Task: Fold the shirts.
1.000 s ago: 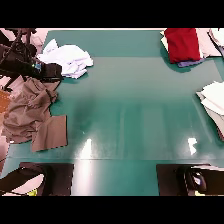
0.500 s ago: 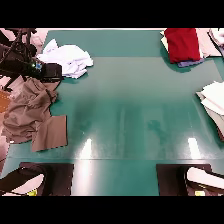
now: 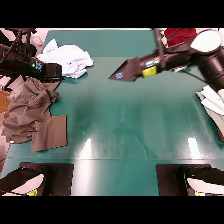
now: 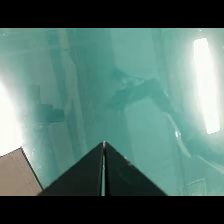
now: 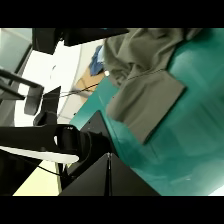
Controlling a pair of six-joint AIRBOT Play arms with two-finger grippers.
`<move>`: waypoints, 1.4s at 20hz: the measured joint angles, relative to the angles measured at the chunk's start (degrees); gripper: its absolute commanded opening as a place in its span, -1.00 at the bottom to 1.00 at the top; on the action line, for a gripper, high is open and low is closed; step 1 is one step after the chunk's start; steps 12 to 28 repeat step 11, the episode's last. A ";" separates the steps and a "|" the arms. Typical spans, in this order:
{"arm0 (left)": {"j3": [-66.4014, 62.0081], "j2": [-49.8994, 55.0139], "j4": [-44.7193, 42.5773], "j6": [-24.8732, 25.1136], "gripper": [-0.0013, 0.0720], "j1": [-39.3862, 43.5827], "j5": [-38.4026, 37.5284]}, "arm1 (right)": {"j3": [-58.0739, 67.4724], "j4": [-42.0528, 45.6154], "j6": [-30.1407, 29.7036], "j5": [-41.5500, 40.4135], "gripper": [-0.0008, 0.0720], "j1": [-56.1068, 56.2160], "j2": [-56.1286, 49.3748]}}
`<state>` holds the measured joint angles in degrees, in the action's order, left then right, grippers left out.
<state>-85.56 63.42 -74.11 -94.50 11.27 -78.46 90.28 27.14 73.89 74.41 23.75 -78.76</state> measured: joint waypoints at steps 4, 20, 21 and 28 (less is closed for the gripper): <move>0.00 -0.02 0.02 0.00 -0.90 0.00 0.00 | -0.22 -0.35 -0.79 -1.99 -0.93 2.93 -0.83; 0.00 -0.02 0.02 0.00 -0.90 0.00 0.02 | -0.24 -0.57 -1.07 -2.80 -0.93 3.91 -1.14; 0.00 -0.02 0.02 0.00 -0.90 0.00 0.02 | -0.24 -0.57 -1.07 -2.80 -0.93 3.91 -1.14; 0.00 -0.02 0.02 0.00 -0.90 0.00 0.02 | -0.24 -0.57 -1.07 -2.80 -0.93 3.91 -1.14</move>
